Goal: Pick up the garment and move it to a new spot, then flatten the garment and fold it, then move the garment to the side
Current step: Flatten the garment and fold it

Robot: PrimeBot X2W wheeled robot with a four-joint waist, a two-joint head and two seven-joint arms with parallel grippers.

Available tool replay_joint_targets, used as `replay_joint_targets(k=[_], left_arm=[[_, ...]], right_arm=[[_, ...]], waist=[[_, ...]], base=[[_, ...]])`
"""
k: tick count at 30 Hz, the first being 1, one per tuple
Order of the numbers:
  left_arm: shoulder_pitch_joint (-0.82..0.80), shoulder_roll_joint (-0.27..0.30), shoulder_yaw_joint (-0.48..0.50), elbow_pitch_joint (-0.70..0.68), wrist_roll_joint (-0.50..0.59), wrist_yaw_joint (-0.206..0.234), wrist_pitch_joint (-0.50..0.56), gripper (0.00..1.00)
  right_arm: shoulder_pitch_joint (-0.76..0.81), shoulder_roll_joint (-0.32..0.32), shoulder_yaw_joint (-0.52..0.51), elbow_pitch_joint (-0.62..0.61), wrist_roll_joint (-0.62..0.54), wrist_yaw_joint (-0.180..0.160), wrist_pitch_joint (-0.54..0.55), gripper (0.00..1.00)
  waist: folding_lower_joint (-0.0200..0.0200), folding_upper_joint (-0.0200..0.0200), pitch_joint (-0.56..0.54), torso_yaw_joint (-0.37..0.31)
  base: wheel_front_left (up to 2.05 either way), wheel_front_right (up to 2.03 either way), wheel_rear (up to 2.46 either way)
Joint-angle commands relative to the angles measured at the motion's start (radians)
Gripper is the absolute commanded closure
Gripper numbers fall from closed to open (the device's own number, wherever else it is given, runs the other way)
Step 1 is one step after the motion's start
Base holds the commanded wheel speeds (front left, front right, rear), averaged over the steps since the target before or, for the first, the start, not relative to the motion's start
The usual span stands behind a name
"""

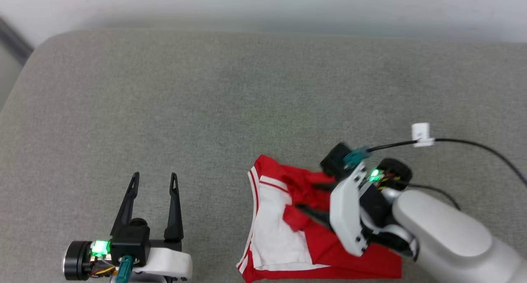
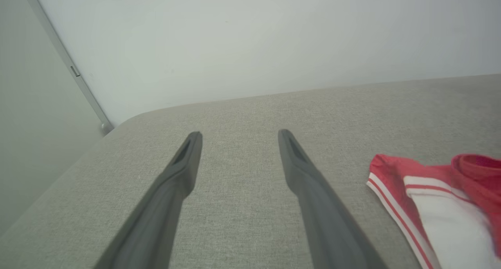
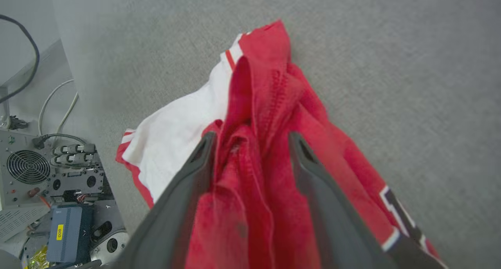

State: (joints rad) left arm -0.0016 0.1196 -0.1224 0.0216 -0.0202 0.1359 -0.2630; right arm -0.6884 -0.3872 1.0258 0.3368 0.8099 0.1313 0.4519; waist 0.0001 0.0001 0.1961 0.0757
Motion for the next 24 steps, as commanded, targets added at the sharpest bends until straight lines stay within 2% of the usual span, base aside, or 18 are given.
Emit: replay_joint_targets(k=[1,6,7,8,9,10,11,12,13,14,18,20,21,24], left_arm=[[0.017,0.006,0.005,0.001,0.008,-0.001,-0.002,0.00],[0.037,0.006,0.014,-0.003,0.008,0.000,-0.002,0.00],[0.037,0.006,0.014,-0.003,0.008,0.000,-0.002,0.00],[0.042,0.006,0.016,-0.007,0.008,0.000,-0.002,0.00],[0.044,0.005,0.018,-0.008,0.007,0.000,-0.002,0.00],[0.044,0.005,0.018,-0.008,0.007,0.000,-0.002,0.00],[0.052,0.004,0.018,-0.009,0.007,-0.003,-0.002,0.00],[0.055,0.003,0.019,-0.009,0.006,-0.002,-0.002,0.00],[0.055,0.003,0.019,-0.009,0.006,-0.002,-0.002,0.00],[0.061,0.003,0.024,-0.011,0.005,0.000,-0.002,0.00],[0.071,0.000,0.029,-0.019,0.002,-0.002,-0.002,0.00],[0.076,-0.003,0.031,-0.021,0.000,-0.005,-0.002,0.00],[0.076,-0.003,0.031,-0.021,0.000,-0.005,-0.002,0.00],[0.079,-0.007,0.031,-0.021,-0.001,-0.009,-0.002,0.00]], right_arm=[[-0.018,-0.032,-0.024,-0.029,-0.009,-0.001,-0.060,0.00],[-0.005,-0.093,-0.170,-0.073,-0.100,-0.001,-0.263,0.00],[-0.005,-0.093,-0.170,-0.073,-0.100,-0.001,-0.263,0.00],[0.026,-0.103,-0.262,-0.073,-0.170,-0.001,-0.351,0.00],[0.044,-0.102,-0.311,-0.069,-0.204,-0.001,-0.391,0.00],[0.044,-0.102,-0.311,-0.069,-0.204,-0.001,-0.391,0.00],[0.084,-0.092,-0.415,-0.071,-0.278,-0.001,-0.461,0.00],[0.106,-0.082,-0.471,-0.075,-0.313,-0.001,-0.492,0.00],[0.106,-0.082,-0.471,-0.075,-0.313,-0.001,-0.492,0.00],[0.162,-0.057,-0.572,-0.091,-0.386,-0.001,-0.550,0.00],[0.298,0.013,-0.773,-0.121,-0.509,-0.001,-0.633,0.00],[0.362,0.060,-0.861,-0.140,-0.550,-0.001,-0.655,0.00],[0.362,0.060,-0.861,-0.140,-0.550,-0.001,-0.655,0.00],[0.456,0.119,-0.958,-0.173,-0.609,-0.001,-0.680,0.00]], waist=[[-0.0001,-0.0001,-0.030,-0.020],[-0.0001,-0.0001,-0.065,-0.049],[-0.0001,-0.0001,-0.065,-0.049],[-0.0001,-0.0001,-0.076,-0.060],[-0.0001,-0.0001,-0.080,-0.066],[-0.0001,-0.0001,-0.080,-0.066],[-0.0001,-0.0001,-0.089,-0.075],[-0.0001,-0.0001,-0.093,-0.079],[-0.0001,-0.0001,-0.093,-0.079],[-0.0001,-0.0001,-0.101,-0.090],[-0.0001,-0.0001,-0.113,-0.100],[-0.0001,-0.0001,-0.118,-0.102],[-0.0001,-0.0001,-0.118,-0.102],[-0.0001,-0.0001,-0.127,-0.104]], base=[[0.00,0.00,0.00],[0.00,0.00,0.00],[0.00,0.00,0.00],[0.00,0.00,0.00],[0.00,0.00,0.00],[0.00,0.00,0.00],[0.00,0.00,0.00],[0.00,0.00,0.00],[0.00,0.00,0.00],[0.00,0.00,0.00],[0.00,0.00,0.00],[0.00,0.00,0.00],[0.00,0.00,0.00],[0.00,0.00,0.00]])
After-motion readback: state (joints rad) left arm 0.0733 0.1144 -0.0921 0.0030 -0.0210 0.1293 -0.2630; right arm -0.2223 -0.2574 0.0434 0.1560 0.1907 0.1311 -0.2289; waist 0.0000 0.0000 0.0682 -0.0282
